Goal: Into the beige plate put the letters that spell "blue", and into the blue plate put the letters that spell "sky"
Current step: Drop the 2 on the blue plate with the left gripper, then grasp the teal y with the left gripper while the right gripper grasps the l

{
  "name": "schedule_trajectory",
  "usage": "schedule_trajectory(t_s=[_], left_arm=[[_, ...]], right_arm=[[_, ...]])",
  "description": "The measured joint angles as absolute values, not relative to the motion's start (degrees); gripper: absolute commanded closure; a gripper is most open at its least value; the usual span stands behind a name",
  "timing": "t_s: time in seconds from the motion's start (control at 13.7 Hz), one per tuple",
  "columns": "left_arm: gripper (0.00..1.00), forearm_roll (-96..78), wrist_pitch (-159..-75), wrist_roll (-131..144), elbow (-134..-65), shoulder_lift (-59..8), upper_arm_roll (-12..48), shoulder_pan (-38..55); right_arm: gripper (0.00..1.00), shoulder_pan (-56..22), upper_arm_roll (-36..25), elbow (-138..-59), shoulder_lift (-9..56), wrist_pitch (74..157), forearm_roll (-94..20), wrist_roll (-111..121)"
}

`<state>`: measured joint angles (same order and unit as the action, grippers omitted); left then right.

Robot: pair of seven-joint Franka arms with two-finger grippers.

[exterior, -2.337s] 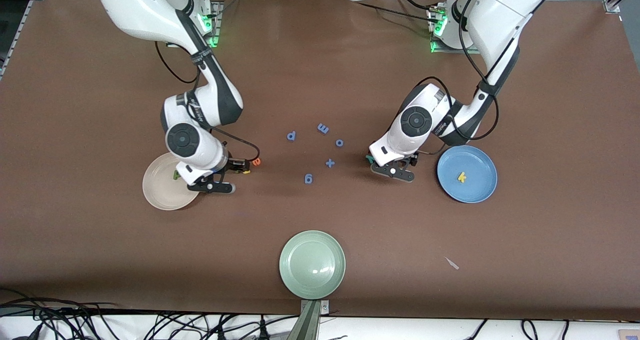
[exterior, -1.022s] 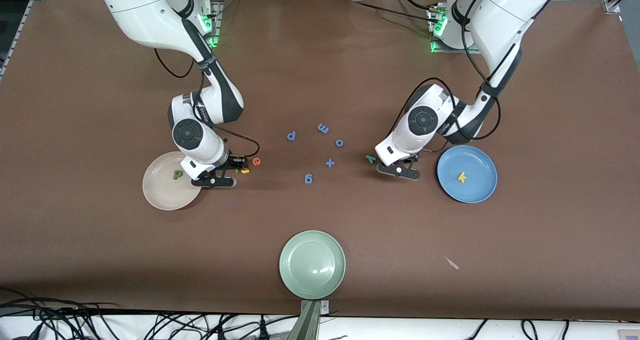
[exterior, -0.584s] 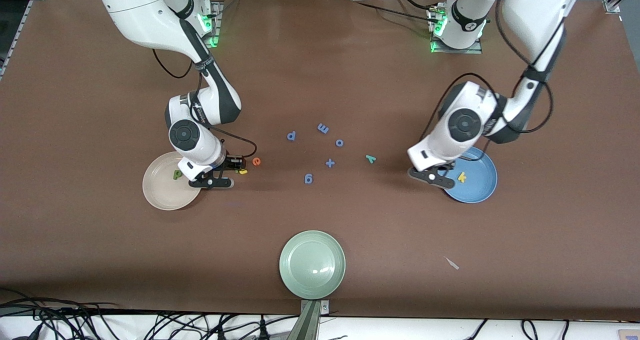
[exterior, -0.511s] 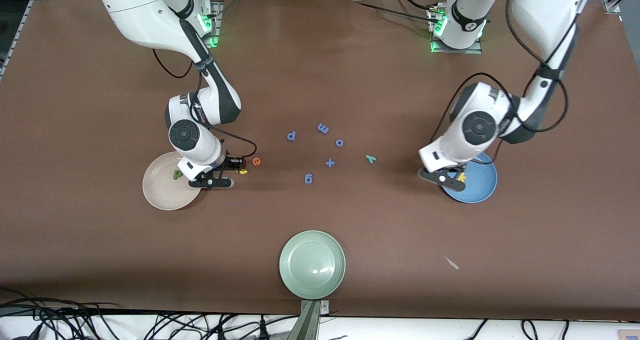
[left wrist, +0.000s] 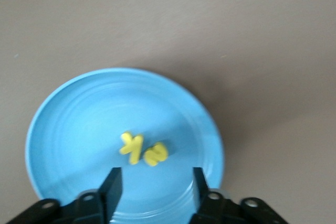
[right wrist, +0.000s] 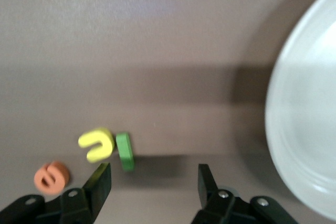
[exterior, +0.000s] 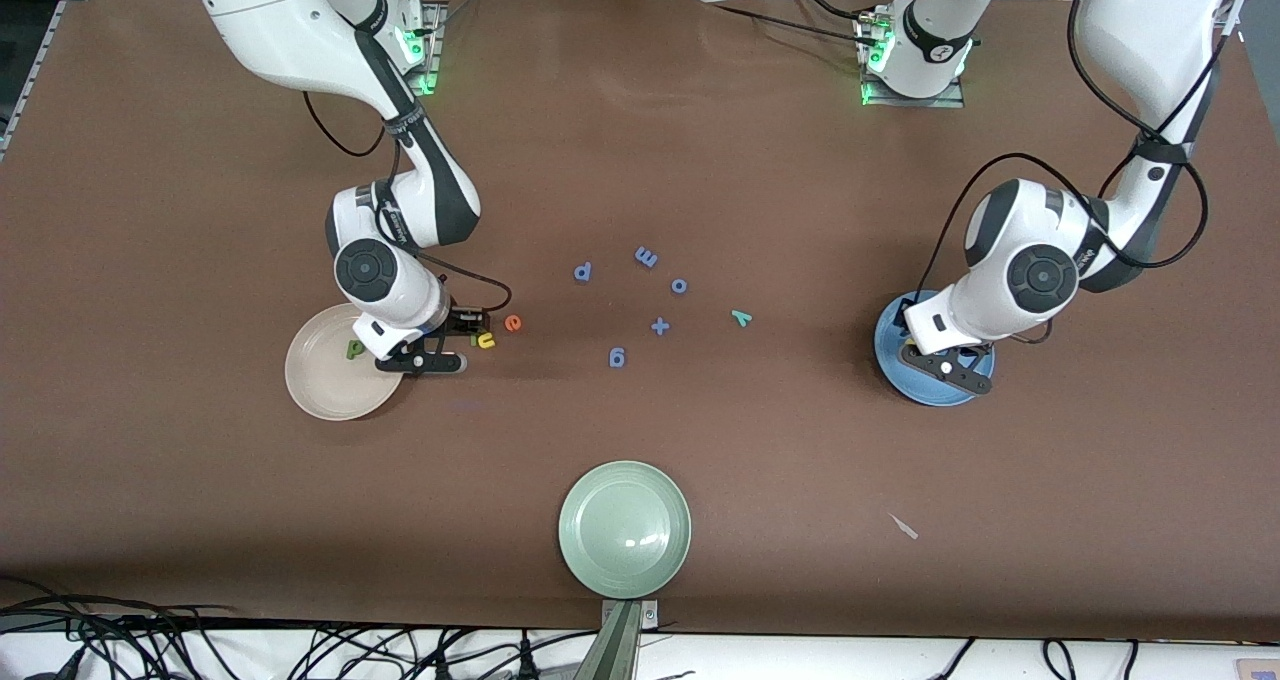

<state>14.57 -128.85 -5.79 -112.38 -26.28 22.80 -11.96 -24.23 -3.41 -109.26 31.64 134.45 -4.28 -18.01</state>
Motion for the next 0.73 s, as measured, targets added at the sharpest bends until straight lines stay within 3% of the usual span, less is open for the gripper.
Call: schedule_trajectory(t_s=[0.29, 0.73], left_arm=[[0.00, 14.6, -129.0, 6.0, -111.1, -26.3, 29.7, -10.3], [0.00, 14.6, -129.8, 36.1, -109.3, -30.0, 30.3, 0.4]], right_arm=[[0.25, -24.2, -3.4, -111.7, 30.2, 133.9, -4.3, -18.0], [0.25, -24.3, -3.2, -116.1, 30.5, 140.9, -4.3, -18.0]])
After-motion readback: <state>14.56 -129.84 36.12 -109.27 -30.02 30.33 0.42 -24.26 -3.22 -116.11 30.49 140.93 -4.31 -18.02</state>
